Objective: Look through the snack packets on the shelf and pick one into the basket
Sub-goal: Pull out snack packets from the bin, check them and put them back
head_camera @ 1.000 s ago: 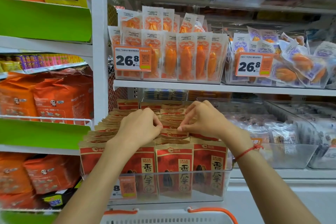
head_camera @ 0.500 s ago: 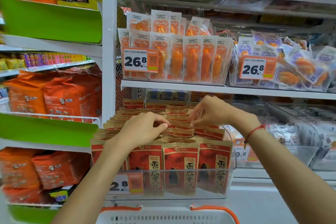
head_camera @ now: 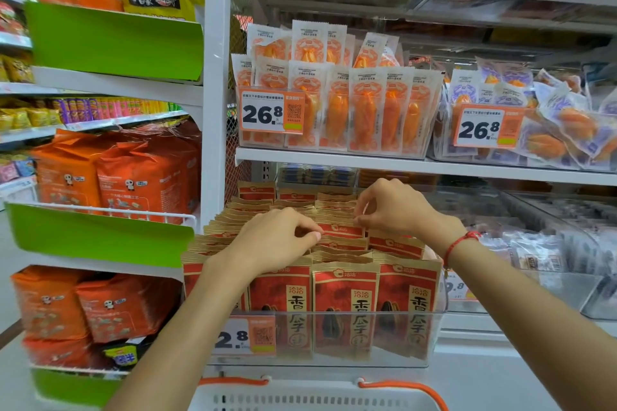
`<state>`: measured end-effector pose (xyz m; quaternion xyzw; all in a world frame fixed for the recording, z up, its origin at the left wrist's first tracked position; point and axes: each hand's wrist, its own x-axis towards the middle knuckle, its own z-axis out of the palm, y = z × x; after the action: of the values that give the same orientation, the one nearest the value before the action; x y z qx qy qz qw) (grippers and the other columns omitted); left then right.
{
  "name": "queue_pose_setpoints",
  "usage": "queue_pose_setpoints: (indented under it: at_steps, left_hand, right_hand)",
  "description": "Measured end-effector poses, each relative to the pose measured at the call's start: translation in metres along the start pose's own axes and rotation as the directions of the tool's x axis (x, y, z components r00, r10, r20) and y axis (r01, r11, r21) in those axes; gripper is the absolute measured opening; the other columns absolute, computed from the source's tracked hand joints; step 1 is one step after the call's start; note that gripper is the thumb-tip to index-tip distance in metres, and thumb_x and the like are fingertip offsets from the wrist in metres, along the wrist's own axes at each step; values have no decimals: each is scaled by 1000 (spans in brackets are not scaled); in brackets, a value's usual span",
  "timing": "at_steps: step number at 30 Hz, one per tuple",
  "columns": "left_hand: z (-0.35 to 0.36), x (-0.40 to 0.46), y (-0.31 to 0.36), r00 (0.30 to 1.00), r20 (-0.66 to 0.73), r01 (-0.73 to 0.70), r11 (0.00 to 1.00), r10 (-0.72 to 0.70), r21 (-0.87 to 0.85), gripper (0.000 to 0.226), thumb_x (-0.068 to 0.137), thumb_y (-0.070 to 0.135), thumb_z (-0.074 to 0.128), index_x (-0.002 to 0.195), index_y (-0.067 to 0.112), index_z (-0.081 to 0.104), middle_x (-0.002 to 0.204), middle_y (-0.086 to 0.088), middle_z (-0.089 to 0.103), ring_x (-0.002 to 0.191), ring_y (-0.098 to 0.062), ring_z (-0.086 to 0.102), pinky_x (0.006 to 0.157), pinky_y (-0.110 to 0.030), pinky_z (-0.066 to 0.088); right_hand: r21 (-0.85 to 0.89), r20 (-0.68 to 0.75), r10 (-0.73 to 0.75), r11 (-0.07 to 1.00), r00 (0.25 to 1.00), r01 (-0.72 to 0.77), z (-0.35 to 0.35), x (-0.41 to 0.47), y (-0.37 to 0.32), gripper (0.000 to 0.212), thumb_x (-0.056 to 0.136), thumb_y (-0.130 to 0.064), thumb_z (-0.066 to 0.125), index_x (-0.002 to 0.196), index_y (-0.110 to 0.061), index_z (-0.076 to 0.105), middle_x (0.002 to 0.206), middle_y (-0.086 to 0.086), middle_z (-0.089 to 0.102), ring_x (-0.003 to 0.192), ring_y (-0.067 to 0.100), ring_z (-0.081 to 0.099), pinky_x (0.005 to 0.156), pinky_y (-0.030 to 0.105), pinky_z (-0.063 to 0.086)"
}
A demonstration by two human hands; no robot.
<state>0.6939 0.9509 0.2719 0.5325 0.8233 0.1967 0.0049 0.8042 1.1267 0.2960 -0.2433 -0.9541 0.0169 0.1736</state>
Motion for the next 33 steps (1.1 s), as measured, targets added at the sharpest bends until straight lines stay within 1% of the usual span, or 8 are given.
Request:
queue_pose_setpoints:
  at_steps: [7,9,12,16,24,27,30,33]
  left_hand:
    - [1,1,0,999,-40,-16,1000,16,-9,32,101,43,43,126,34,62,92,18,66,50,5,41,95,-34,45]
    - [1,1,1,998,-55,-11,1000,11,-2,32,101,43,43,126,34,62,103,14,69,61,0,55,92,-34,46]
    - [5,4,-2,987,-155,43,998,-49,-43,29,100,39,48,124,34,62,118,10,68,100,-16,65,93,-35,50]
    - [13,11,-7,920,-374,81,990,-120,-120,32,100,28,51,131,33,55,114,14,66,104,-6,61,80,-24,44]
    - [26,23,0,922,-361,52,970,-137,-237,55,94,38,59,145,27,40,131,12,60,121,-13,55,94,-37,47]
    - [25,24,0,929,-356,9,965,-105,-261,55,90,39,66,139,26,46,127,7,63,117,-14,58,93,-36,48]
    - [19,21,1,891,-446,-51,962,-78,-269,39,89,36,68,123,27,52,111,9,66,99,-8,62,77,-25,45]
    - [18,17,3,858,-512,-124,945,-52,-303,28,89,34,68,111,27,53,108,13,66,96,-6,65,80,-28,52]
  right_hand:
    - [-13,94,9,1000,996,-8,-5,-2,-5,12,84,-33,73,90,-24,78,98,-6,73,88,16,66,80,36,56]
    - [-21,118,19,1000,993,-17,-5,-2,-5,16,82,-37,74,91,-25,77,96,-6,73,87,16,66,80,36,56]
    - [-46,104,38,998,994,-33,-1,-4,-2,18,81,-42,75,88,-25,76,91,-6,72,86,16,66,76,33,53]
    - [20,24,18,1000,1000,-19,5,-9,2,11,82,-41,74,83,-30,73,88,-10,69,87,14,65,74,32,52]
    - [249,-216,-64,961,974,118,-10,-13,7,5,91,-35,65,90,-31,64,83,-11,68,79,10,66,76,42,57]
    - [351,-349,-81,912,934,211,-15,-19,0,3,92,-31,64,91,-29,62,82,-8,69,73,8,67,71,41,58]
    - [457,-443,-57,844,894,281,-17,-29,-5,4,91,-27,65,94,-24,66,84,-10,69,76,6,66,74,36,57]
    - [518,-391,-20,822,920,238,-12,-35,-4,35,85,-33,71,117,-25,62,98,-12,68,89,5,64,82,33,56]
